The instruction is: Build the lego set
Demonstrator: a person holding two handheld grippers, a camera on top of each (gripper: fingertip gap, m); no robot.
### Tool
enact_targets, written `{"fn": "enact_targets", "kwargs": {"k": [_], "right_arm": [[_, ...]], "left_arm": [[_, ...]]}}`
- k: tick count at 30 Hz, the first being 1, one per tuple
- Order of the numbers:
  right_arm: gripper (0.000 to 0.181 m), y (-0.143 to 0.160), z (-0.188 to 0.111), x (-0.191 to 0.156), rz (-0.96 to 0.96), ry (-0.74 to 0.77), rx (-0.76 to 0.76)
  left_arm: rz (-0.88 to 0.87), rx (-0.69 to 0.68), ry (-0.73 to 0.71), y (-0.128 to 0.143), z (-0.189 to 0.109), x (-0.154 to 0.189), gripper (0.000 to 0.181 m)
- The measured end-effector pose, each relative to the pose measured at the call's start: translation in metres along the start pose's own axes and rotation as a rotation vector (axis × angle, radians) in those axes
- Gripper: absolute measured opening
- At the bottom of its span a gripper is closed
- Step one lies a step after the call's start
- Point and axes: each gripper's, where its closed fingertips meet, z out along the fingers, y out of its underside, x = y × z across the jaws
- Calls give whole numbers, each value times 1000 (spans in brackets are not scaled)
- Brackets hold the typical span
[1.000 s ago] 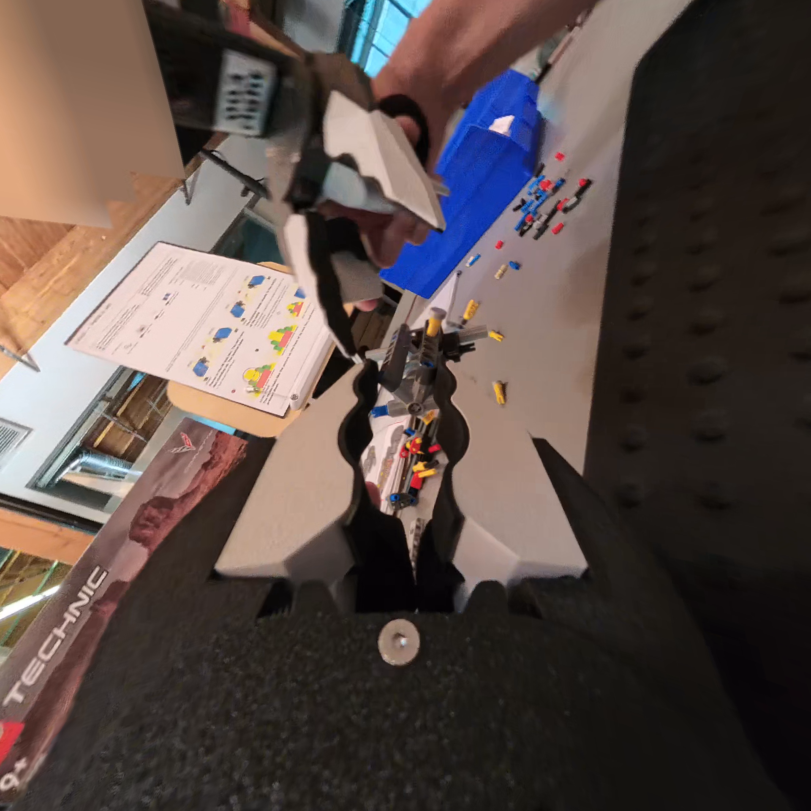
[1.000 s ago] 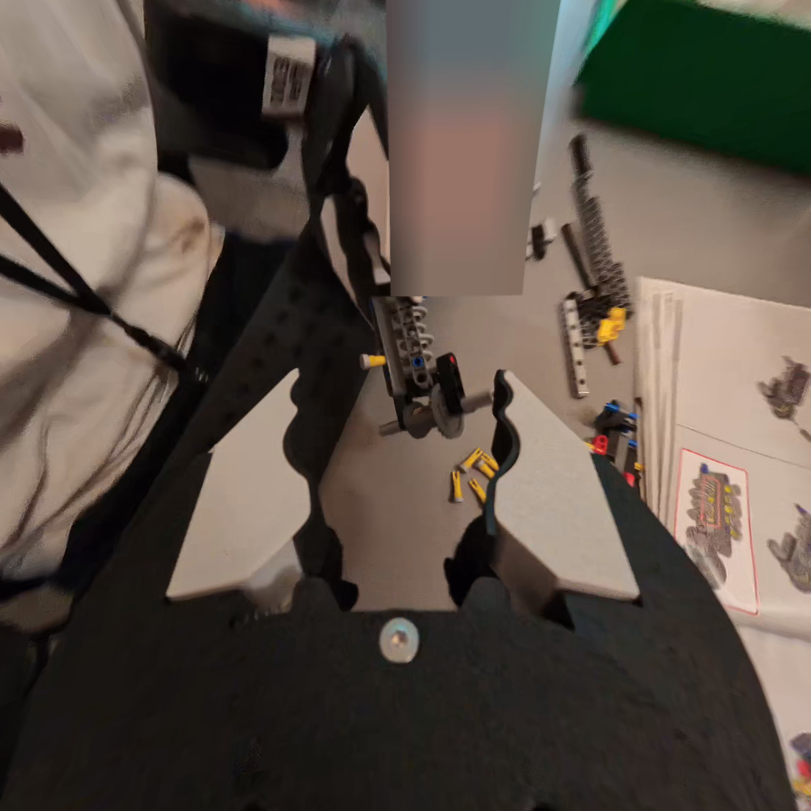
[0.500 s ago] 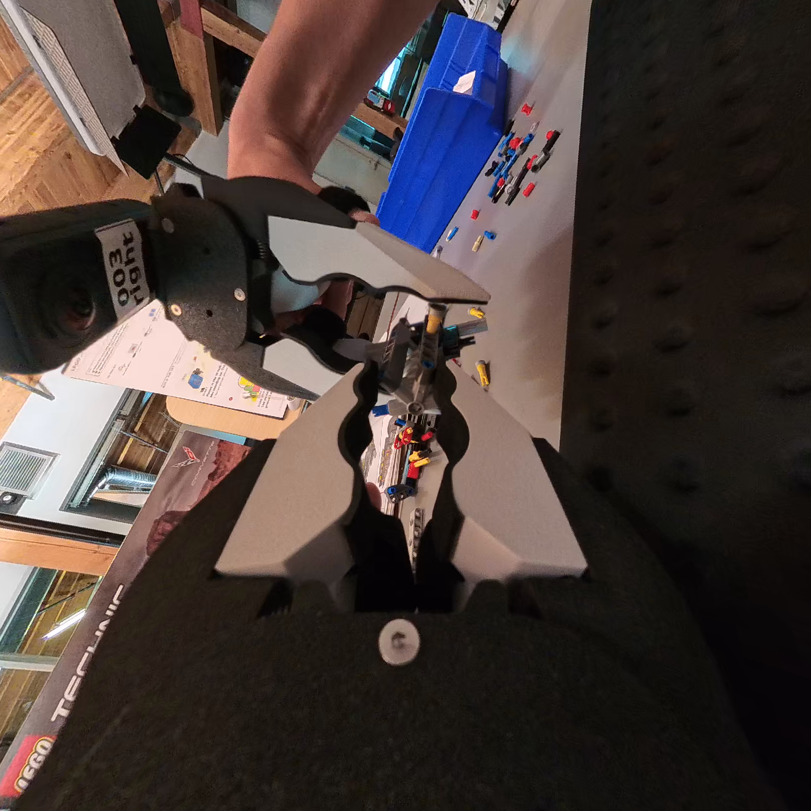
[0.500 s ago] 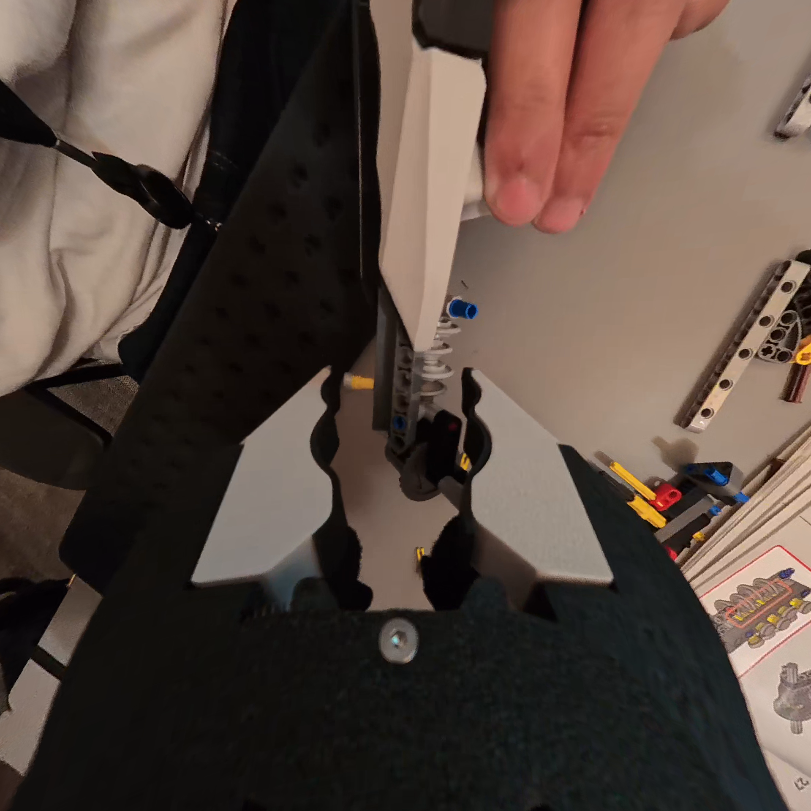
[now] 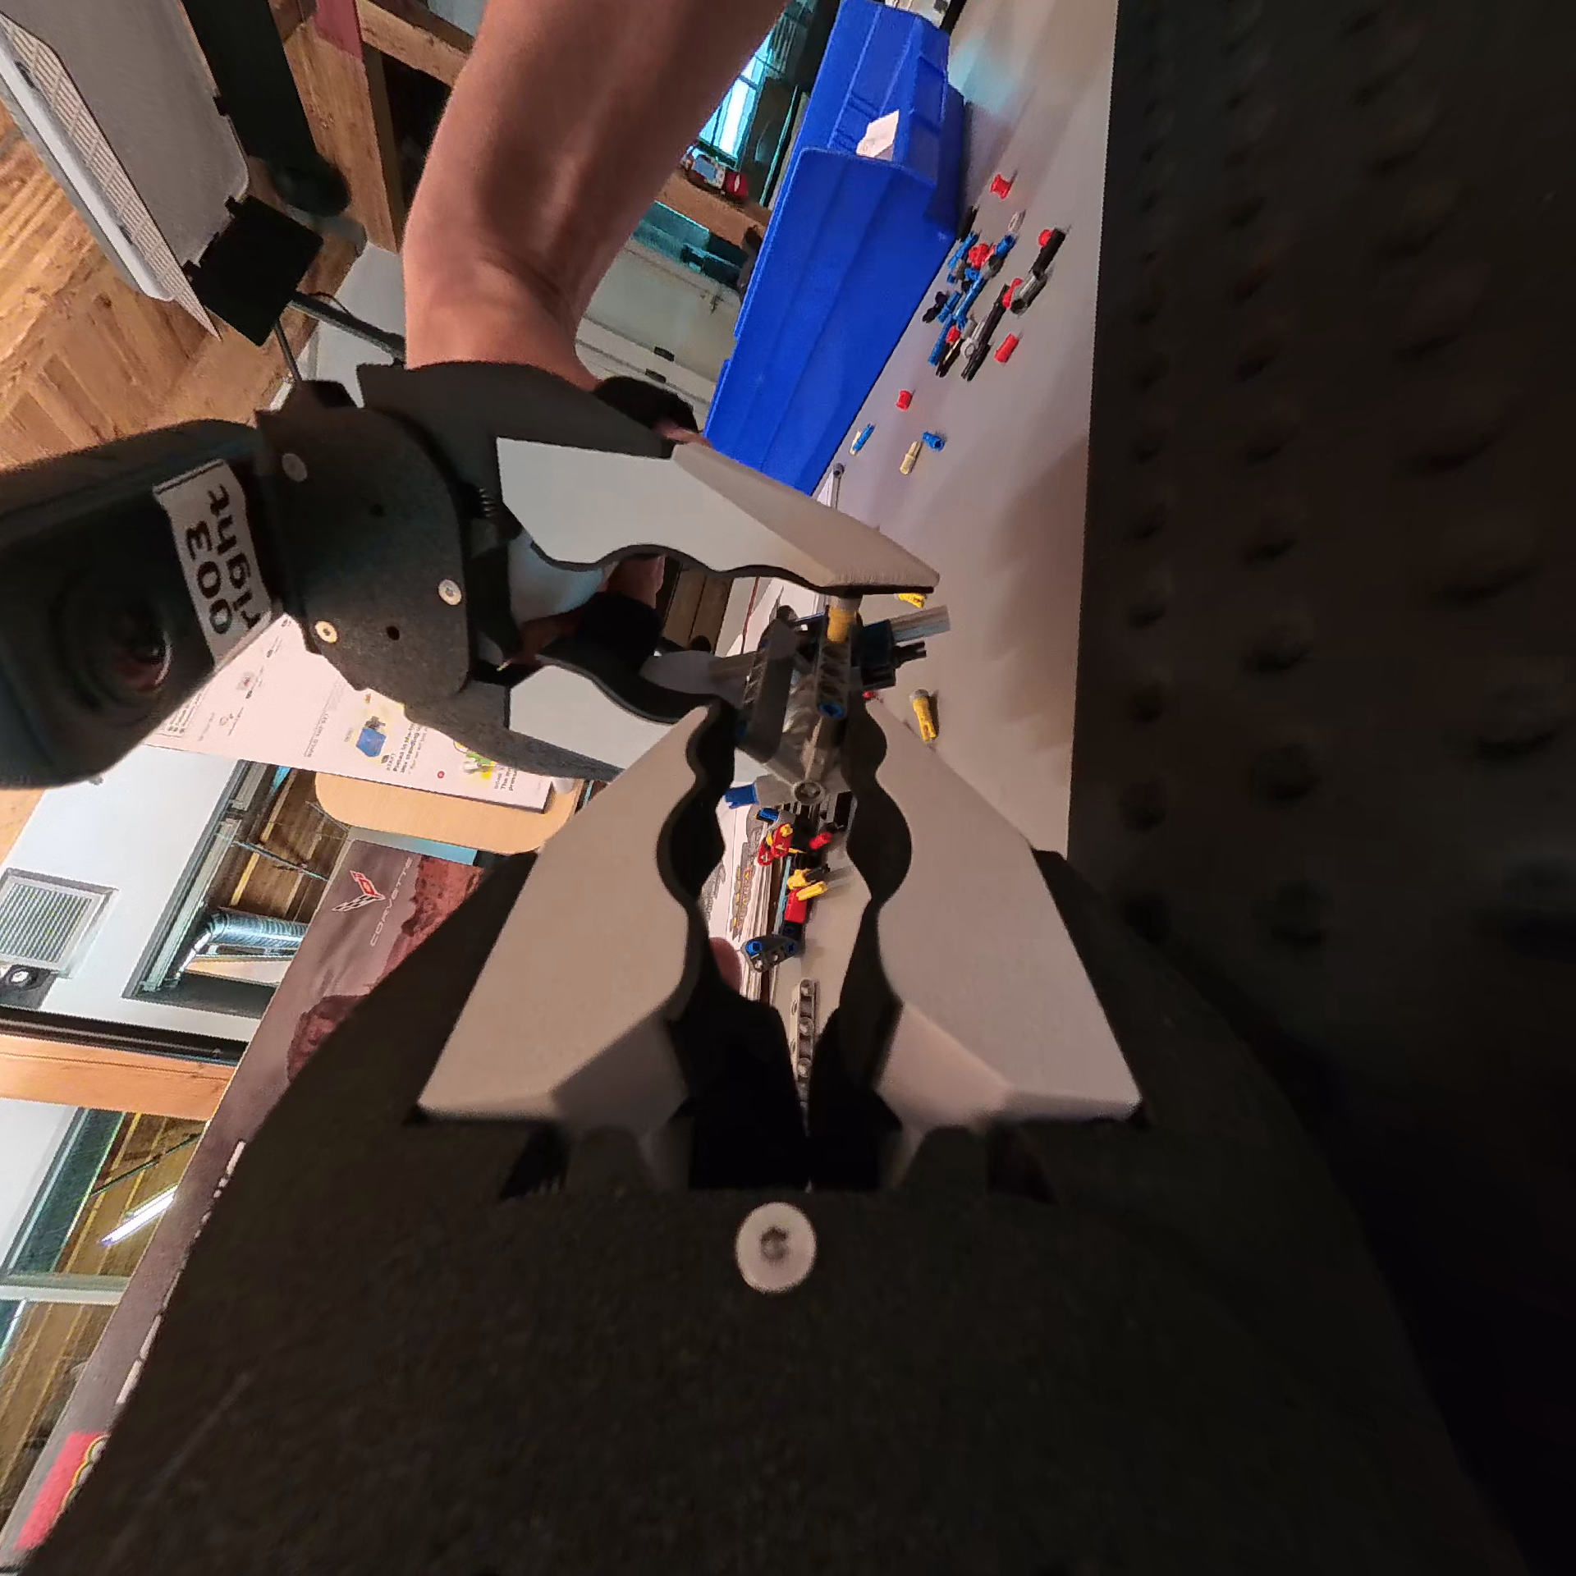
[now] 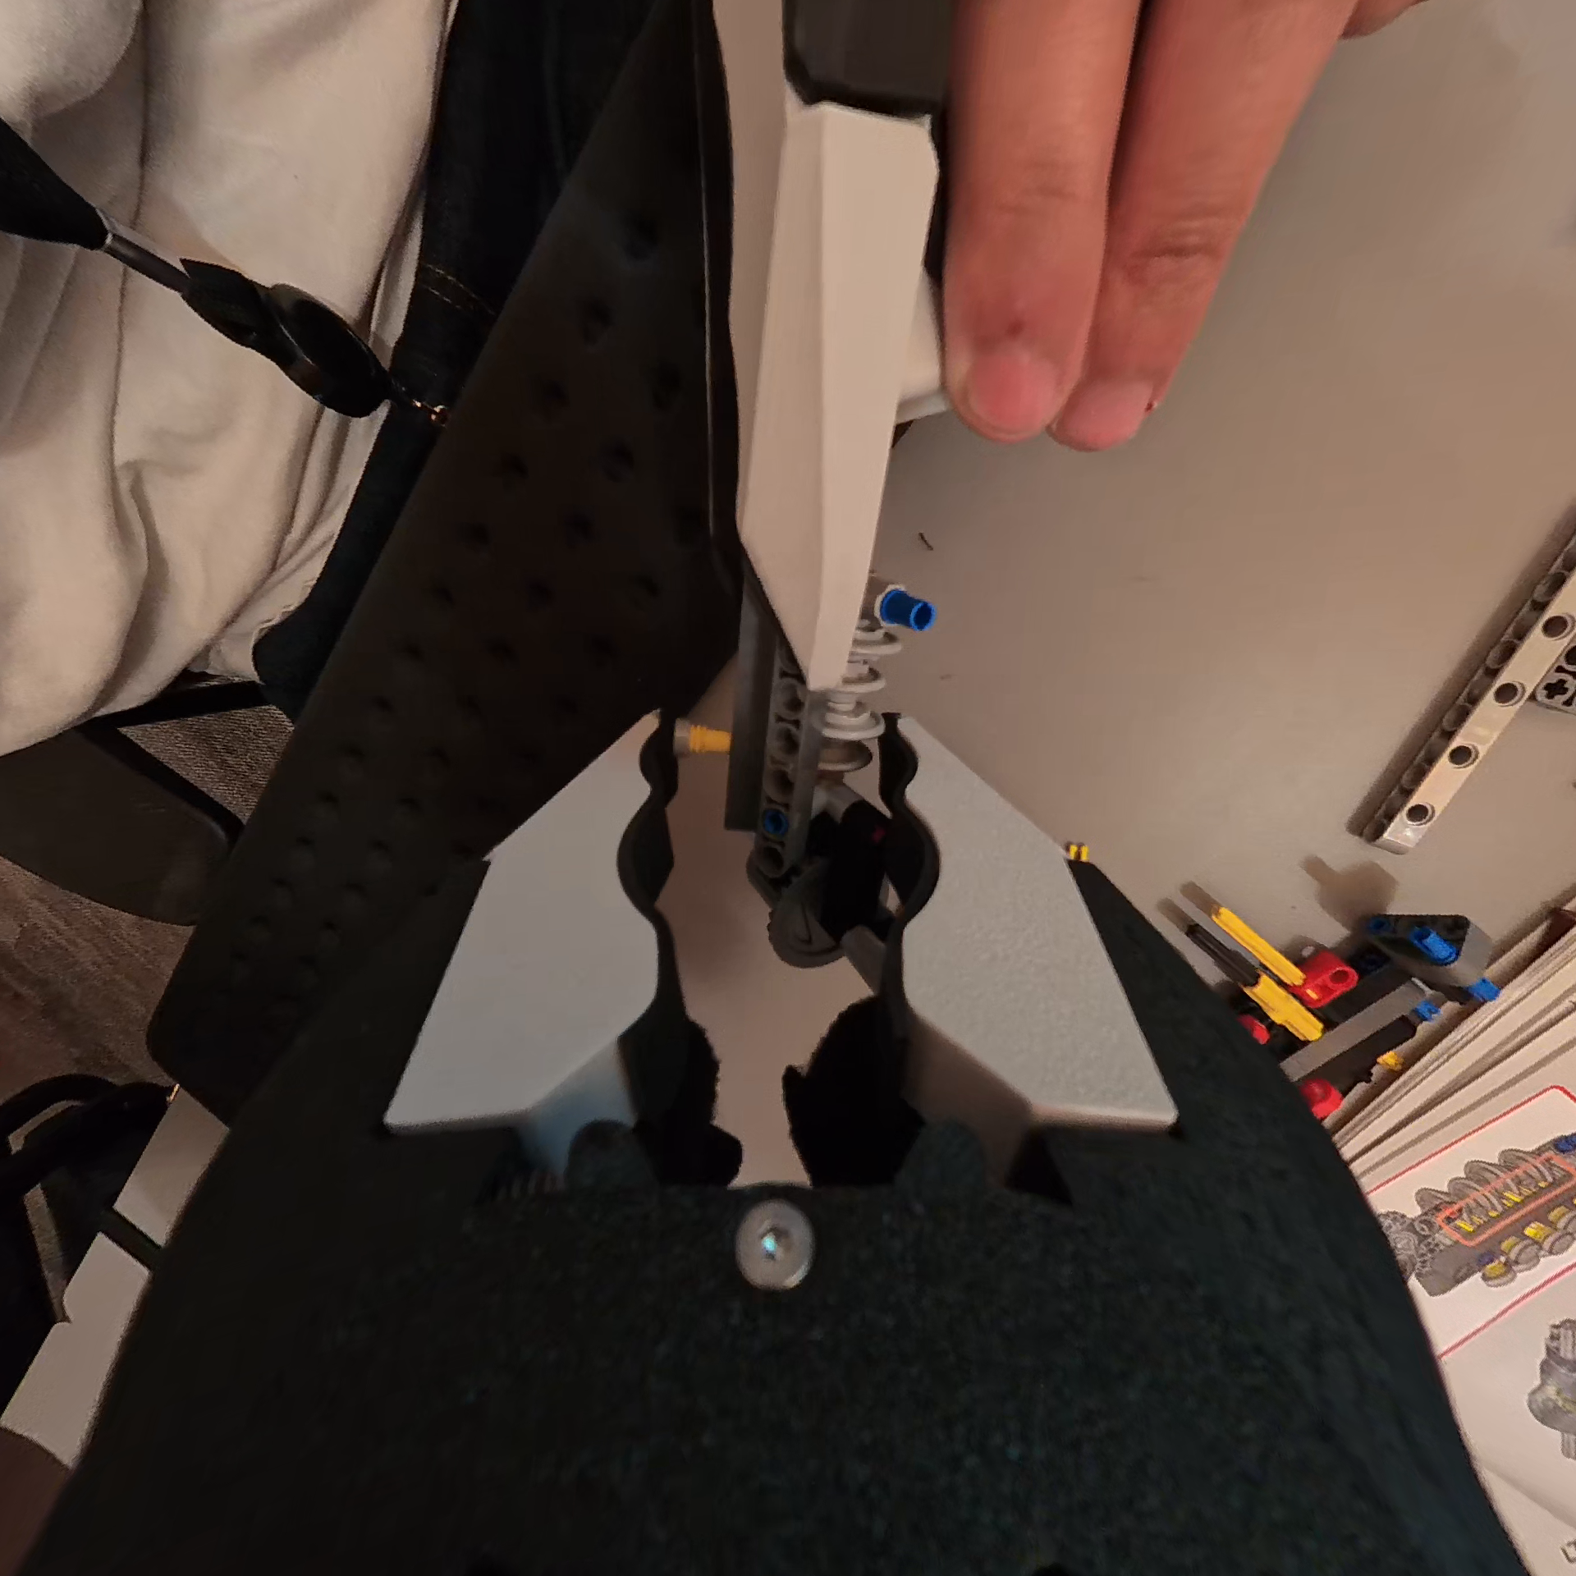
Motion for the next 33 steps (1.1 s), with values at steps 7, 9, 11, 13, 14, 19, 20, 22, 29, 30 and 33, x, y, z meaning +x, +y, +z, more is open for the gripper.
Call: {"fn": "enact_targets", "kwargs": {"k": [7, 9, 11, 13, 14, 19, 20, 22, 29, 30, 33], "right_arm": [[46, 0, -2, 1, -8, -3, 7], [46, -1, -2, 1, -10, -6, 10], [46, -1, -2, 2, -20, 2, 9], [42, -1, -3, 3, -36, 16, 11], [42, -1, -3, 4, -38, 14, 17], [42, 0, -1, 6, -29, 18, 21], [42, -1, -2, 6, -15, 12, 33], [47, -2, -5, 9, 5, 31, 64], [62, -7, -79, 22, 134, 309, 451], [58, 1, -93, 25, 190, 374, 518], [46, 35, -113, 34, 395, 531, 721]], "left_arm": [[-2, -4, -4, 1, 0, -2, 24], [2, -6, -7, 1, 1, -2, 24], [10, -10, -11, 1, 0, -2, 24], [20, -11, -14, 1, 0, -2, 24], [30, -14, -18, 1, 1, -2, 24], [37, -33, -15, 4, 2, 0, 24], [28, -34, -16, 5, 1, -1, 24], [13, -45, -24, 7, 2, -3, 24], [-271, -66, -1, 21, 0, -18, 24], [-360, -70, 9, 26, 0, -23, 24], [-640, -42, 28, 37, -4, -39, 24]]}}
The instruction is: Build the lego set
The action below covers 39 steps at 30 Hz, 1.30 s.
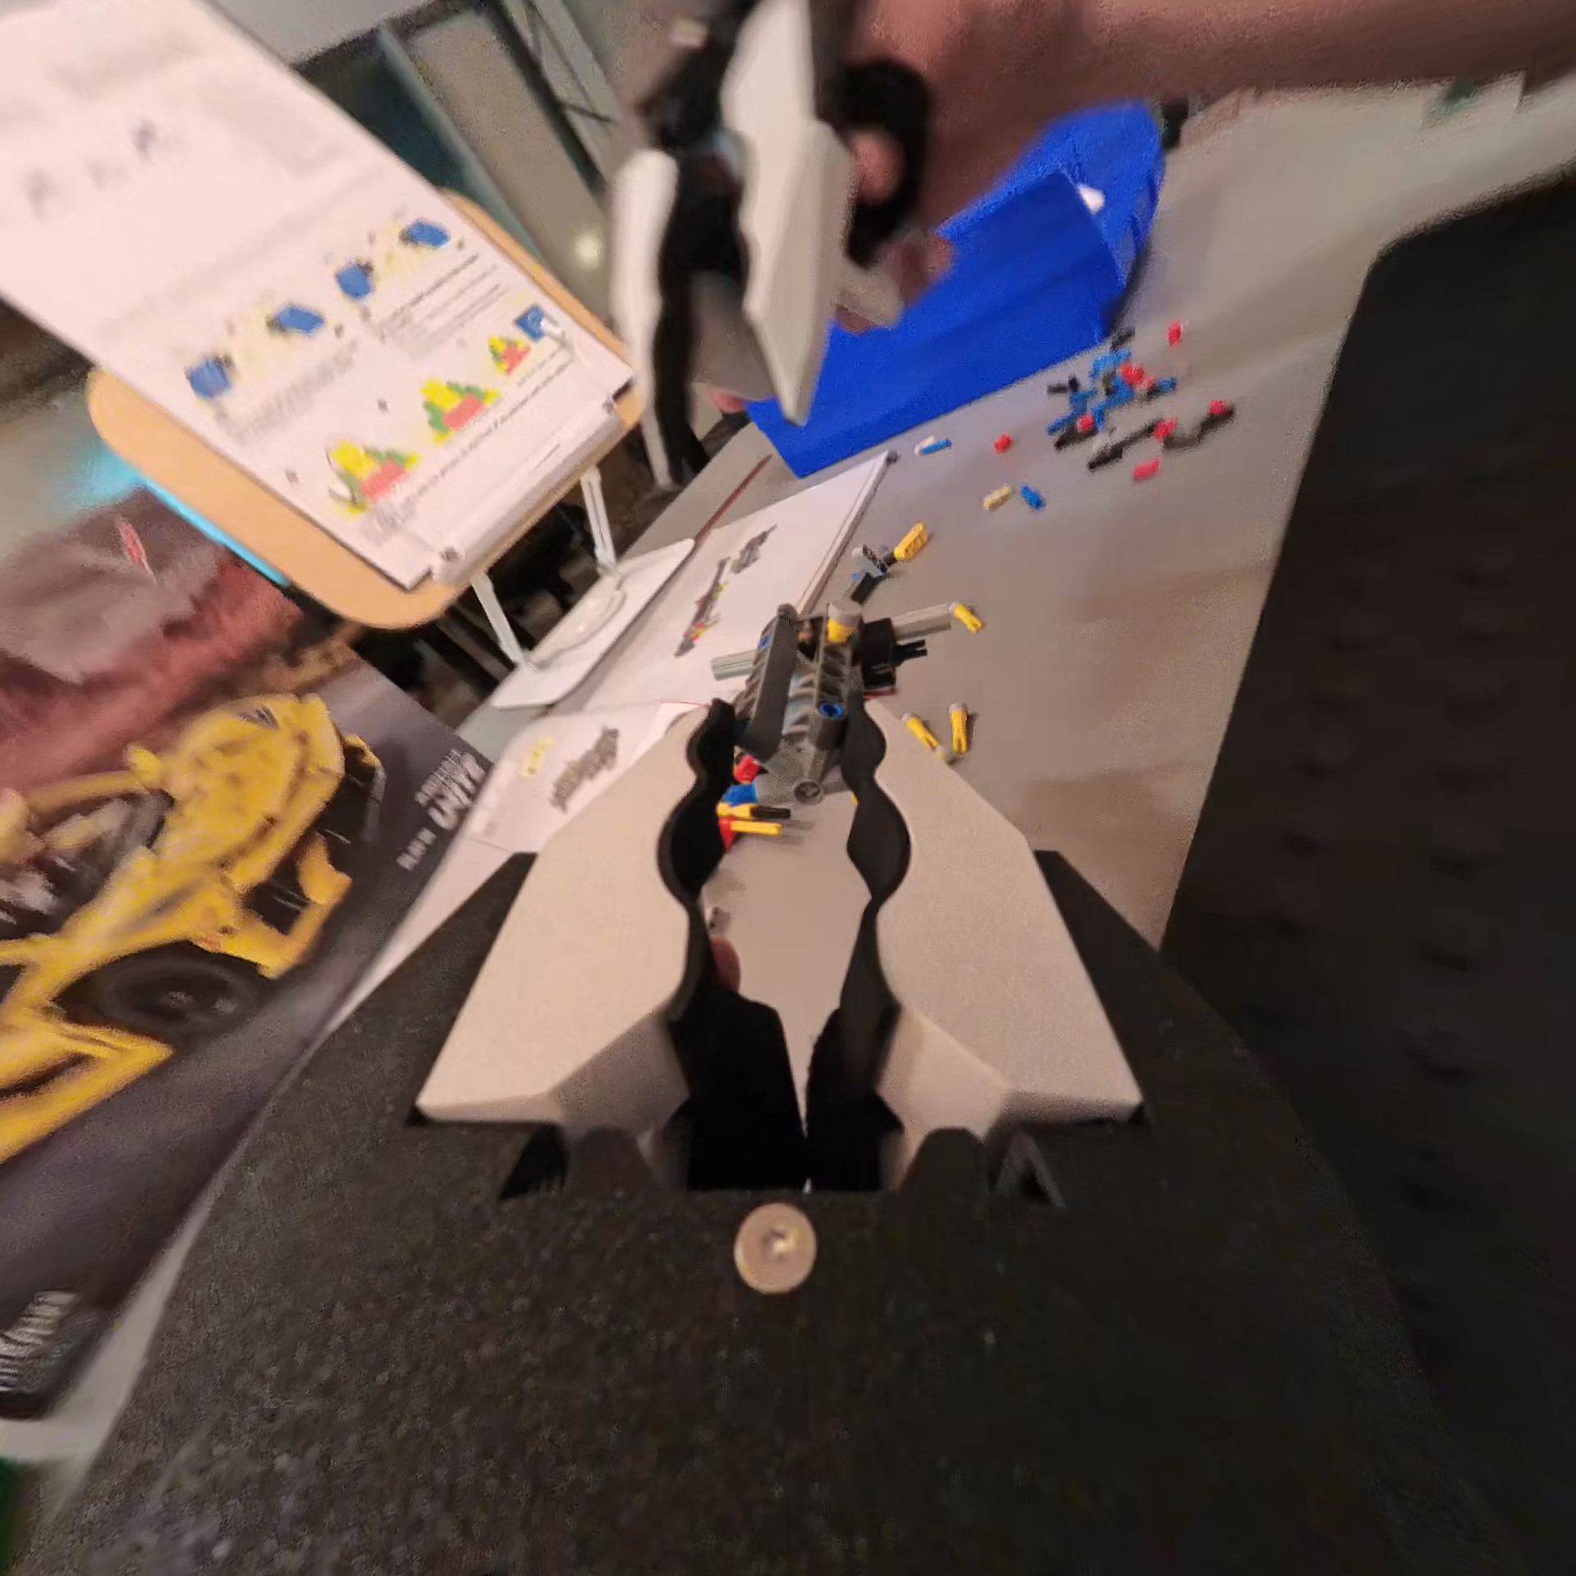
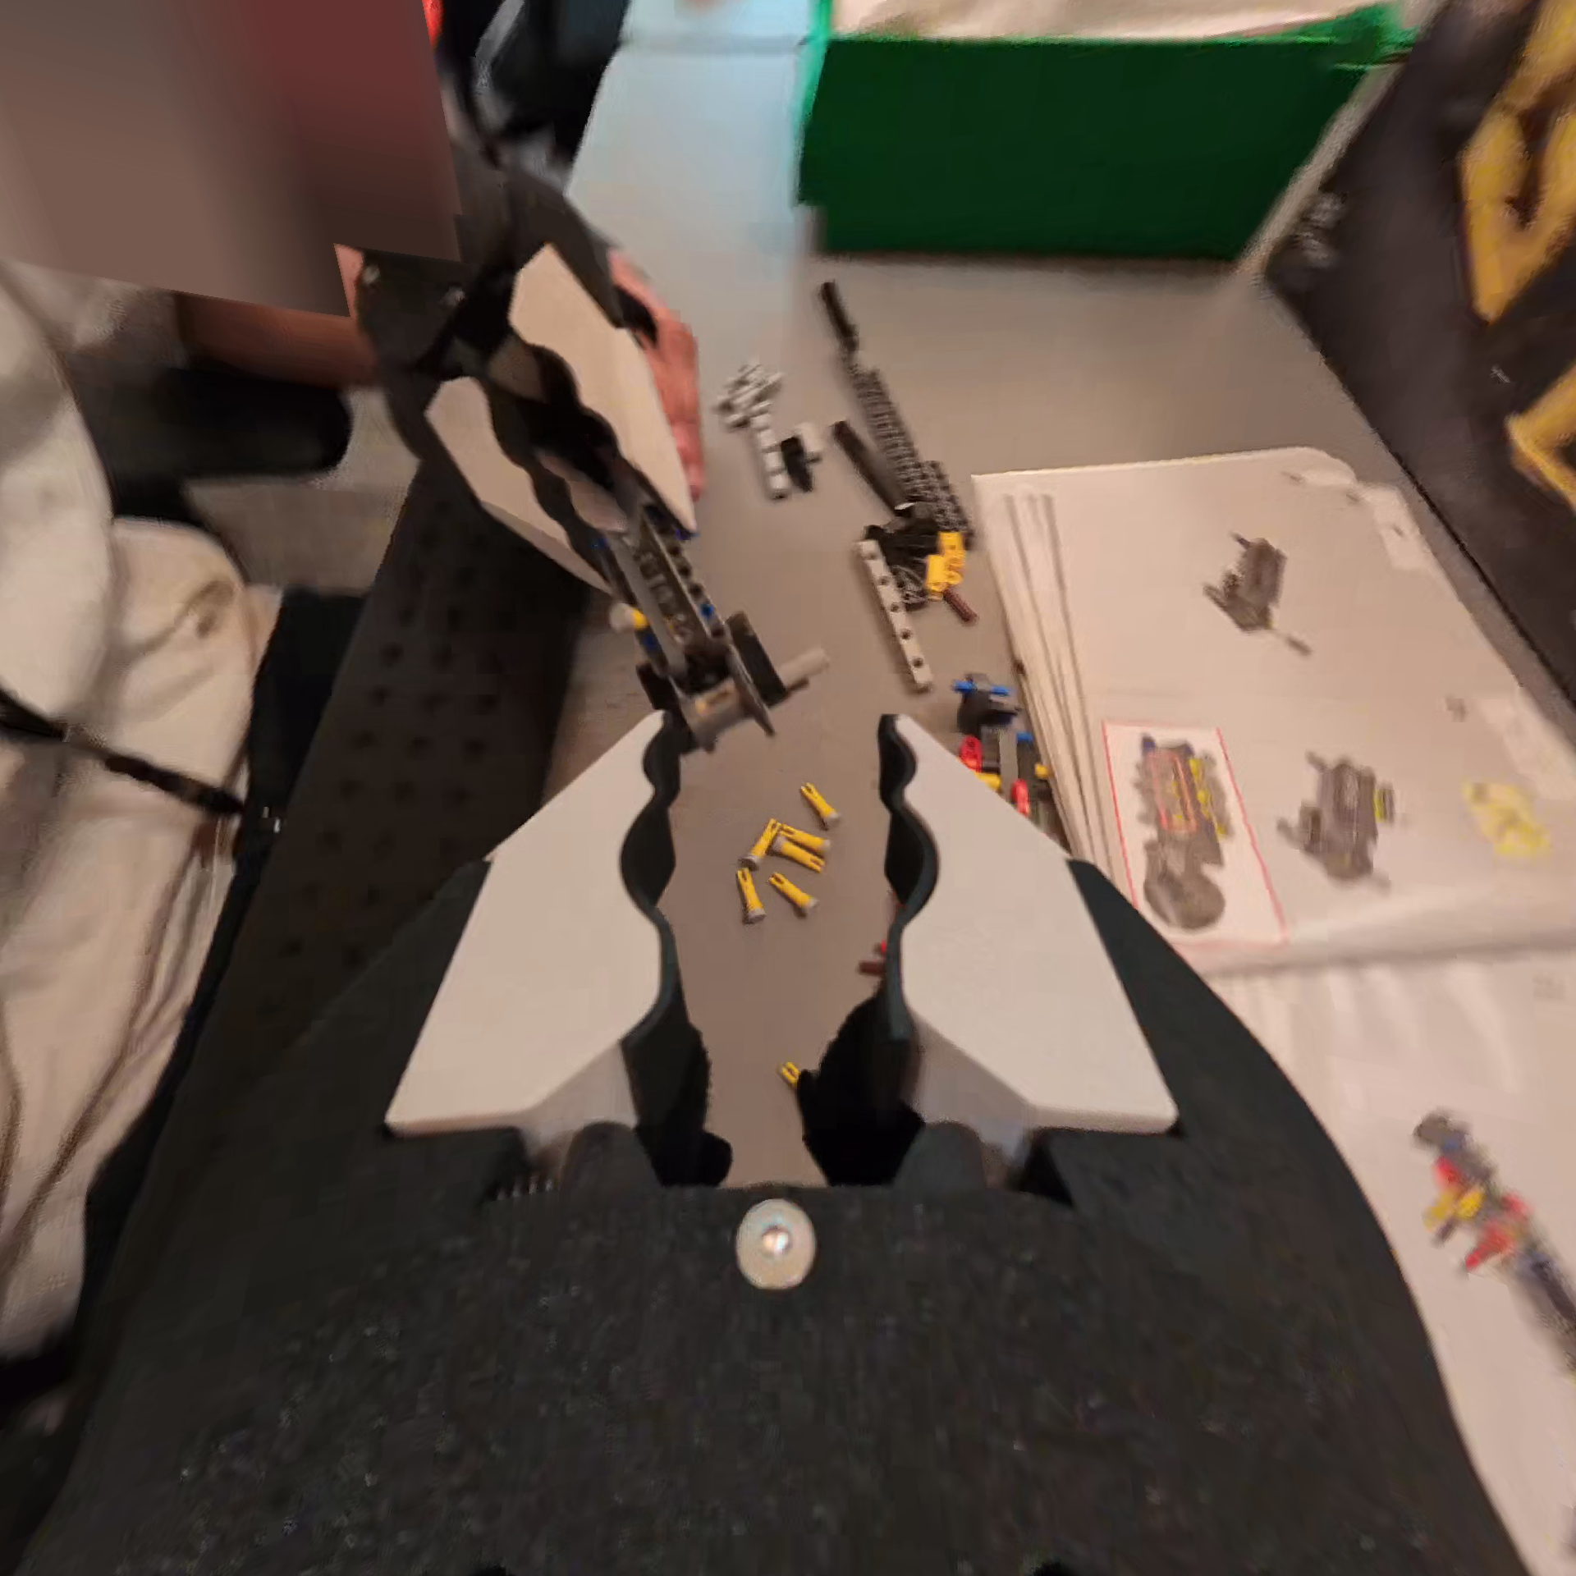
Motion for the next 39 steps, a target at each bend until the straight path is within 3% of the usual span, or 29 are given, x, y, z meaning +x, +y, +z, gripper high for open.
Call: {"fn": "enact_targets", "kwargs": {"k": [3, 6, 13, 22, 26, 29, 35, 39], "right_arm": [[46, 35, -1, 9, 211, 81, 86], [40, 76, 13, -3, 314, 98, 31], [27, 127, 37, -17, 224, 182, -175], [26, 119, 58, -11, 150, 138, -194], [8, 117, 63, -12, 109, 140, -194], [7, 116, 58, -11, 64, 197, -233], [7, 19, 44, -27, 123, 275, -18], [7, 9, 66, -30, 303, 330, -7]], "left_arm": [[-187, 5, 56, 5, -2, -8, 24], [-258, 17, 78, 6, -4, -10, 24], [-277, -23, 59, 16, -3, -15, 24], [-197, -57, 47, 20, 2, -9, 24], [-97, -64, 21, 18, 3, -6, 24], [-48, -107, 0, 24, 6, -4, 24], [89, -174, -117, 28, 9, -11, 24], [236, -194, -218, 24, 6, -16, 24]]}}
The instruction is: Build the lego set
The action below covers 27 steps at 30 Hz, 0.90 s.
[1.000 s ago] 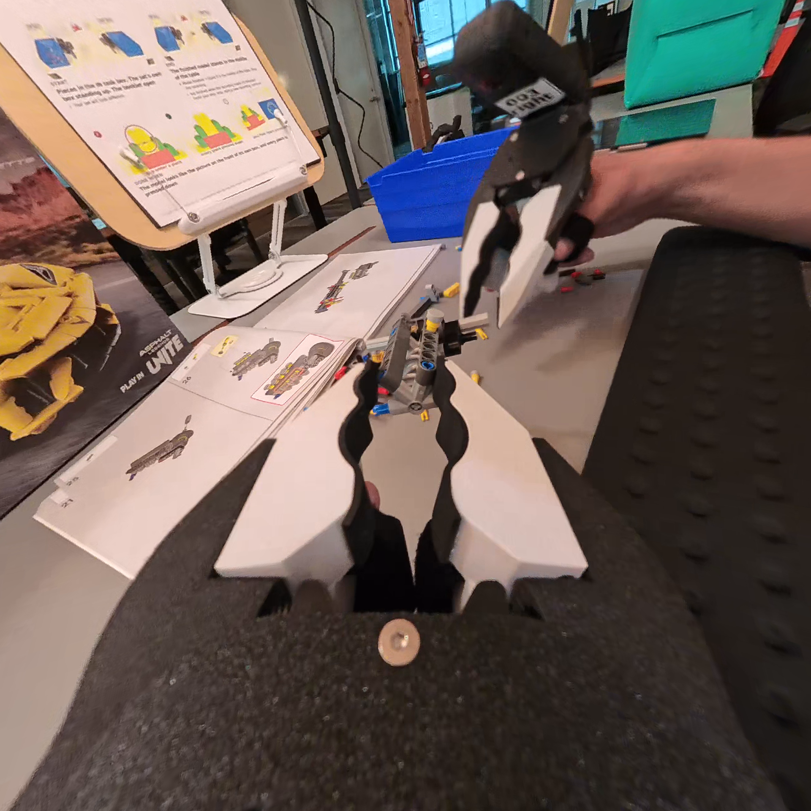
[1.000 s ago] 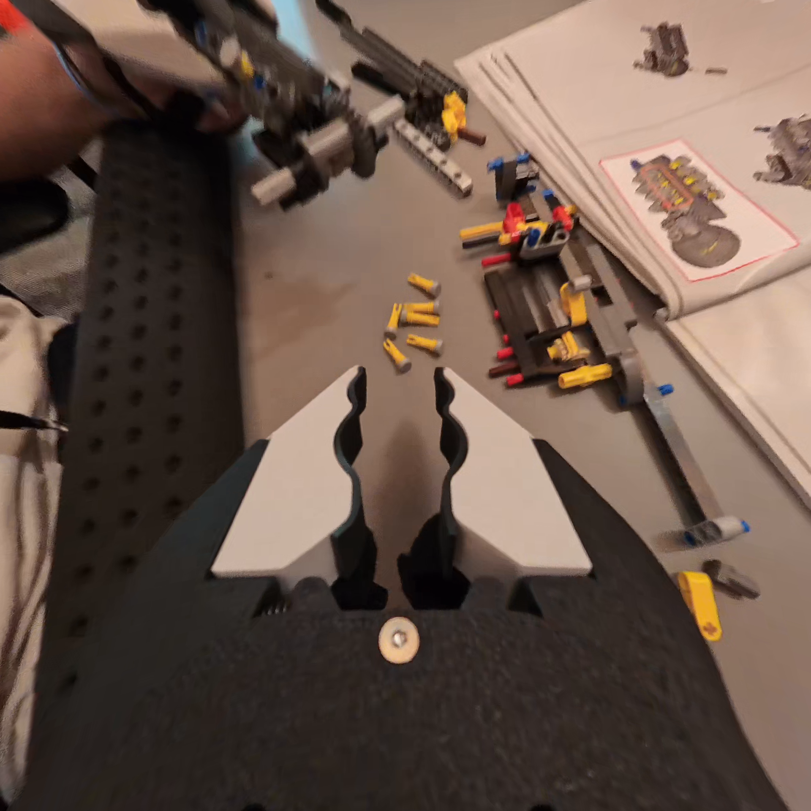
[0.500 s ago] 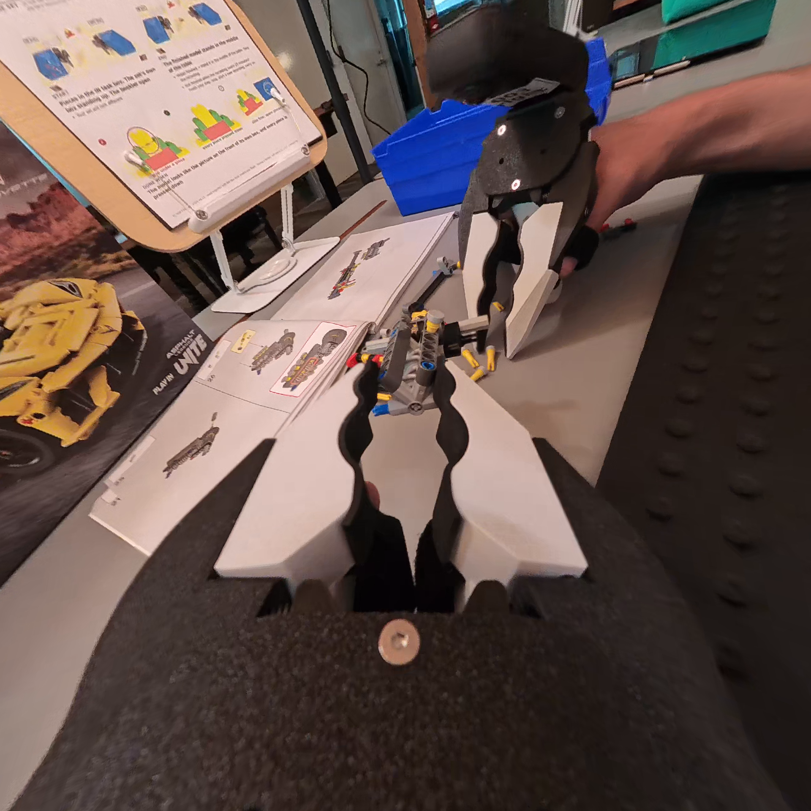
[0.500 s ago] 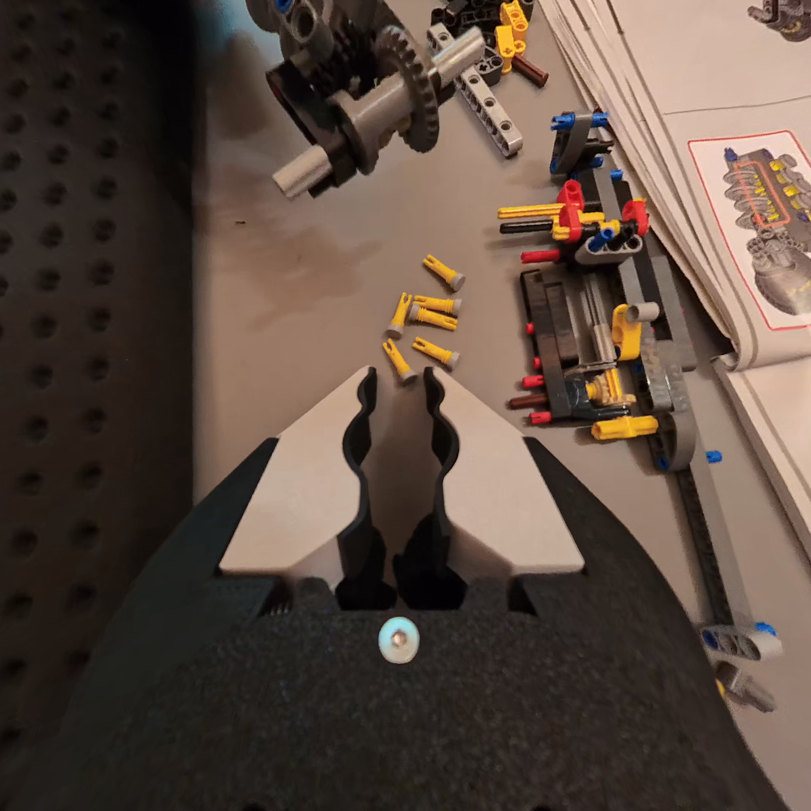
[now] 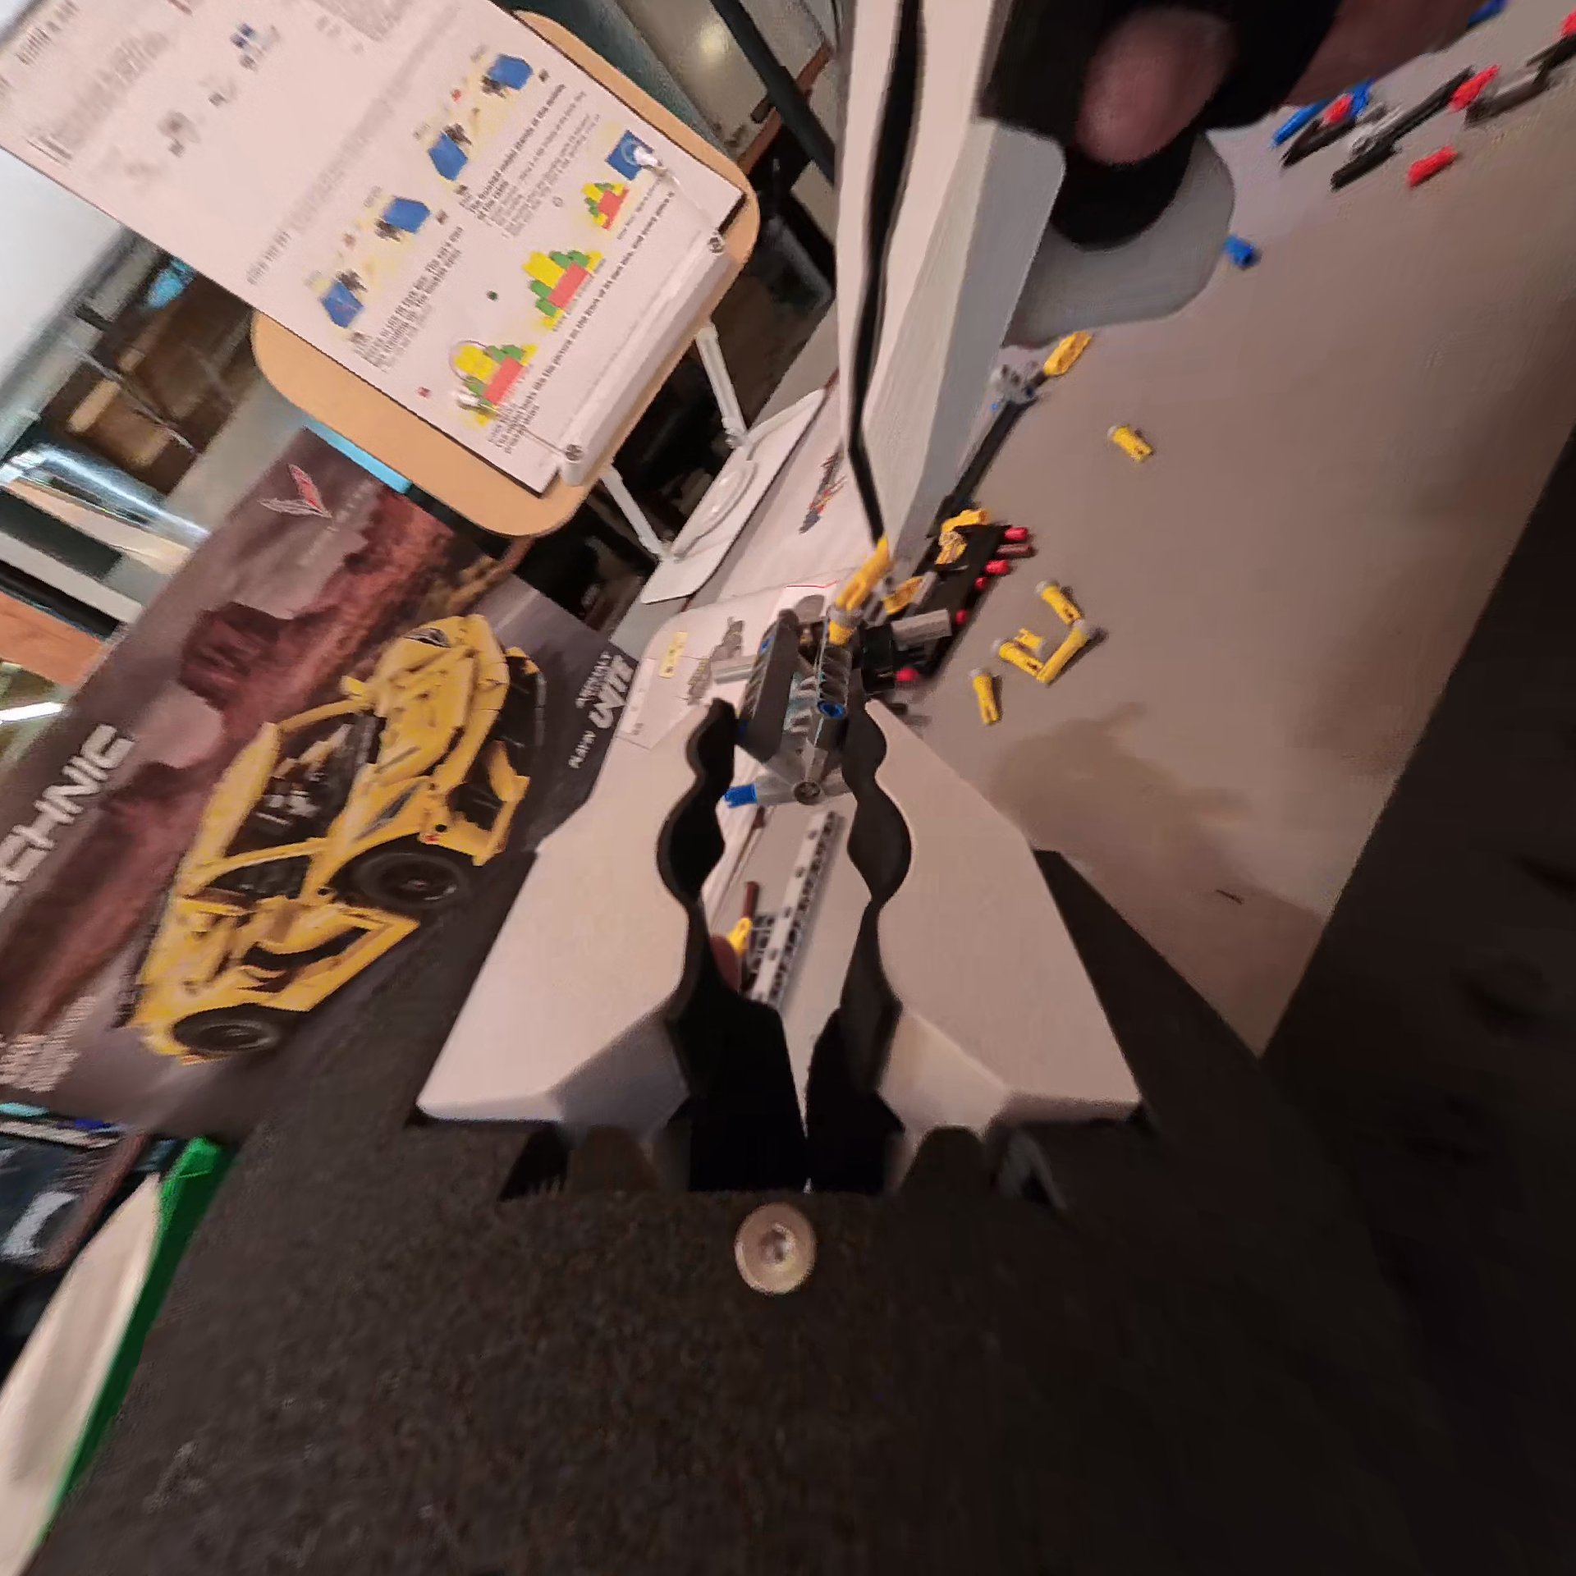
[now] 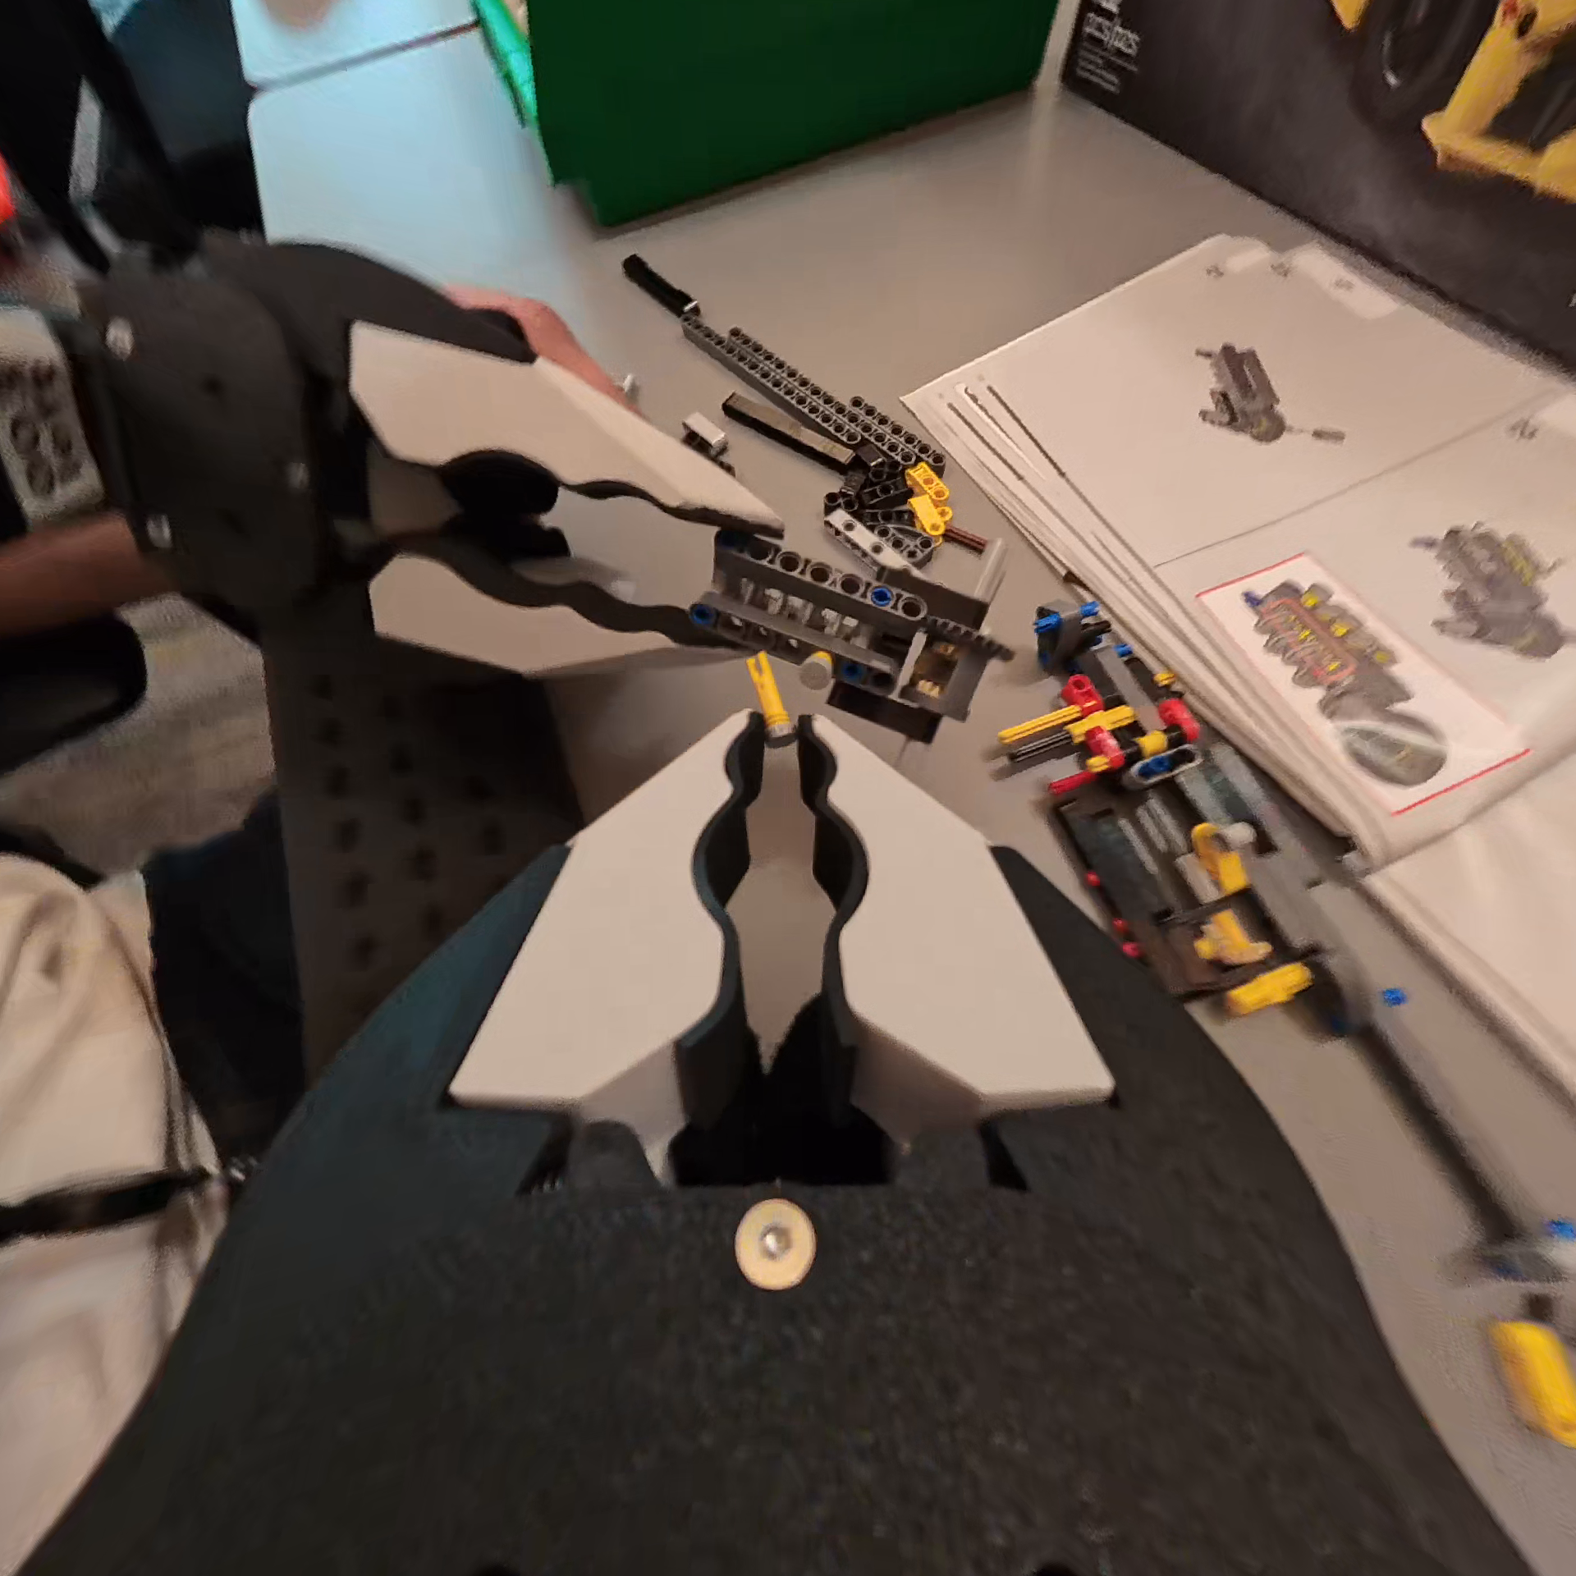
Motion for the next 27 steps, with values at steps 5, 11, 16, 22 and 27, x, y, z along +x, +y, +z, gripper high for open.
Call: {"fn": "enact_targets", "kwargs": {"k": [5, 11, 16, 22, 27], "right_arm": [[7, -2, 9, 1, 237, 26, 94], [7, 4, 12, 7, 358, 27, 92], [7, 7, 15, 9, 332, 76, 29], [7, 11, 17, 10, 314, 108, -41], [7, 15, 19, 8, 381, 61, -74]], "left_arm": [[152, -42, -107, 1, 1, -5, 23], [290, -67, -163, 0, 2, -2, 23], [355, -92, -188, 1, 3, -1, 24], [489, -122, -215, 3, 5, 5, 23], [615, -125, -252, 1, 4, 8, 23]]}}
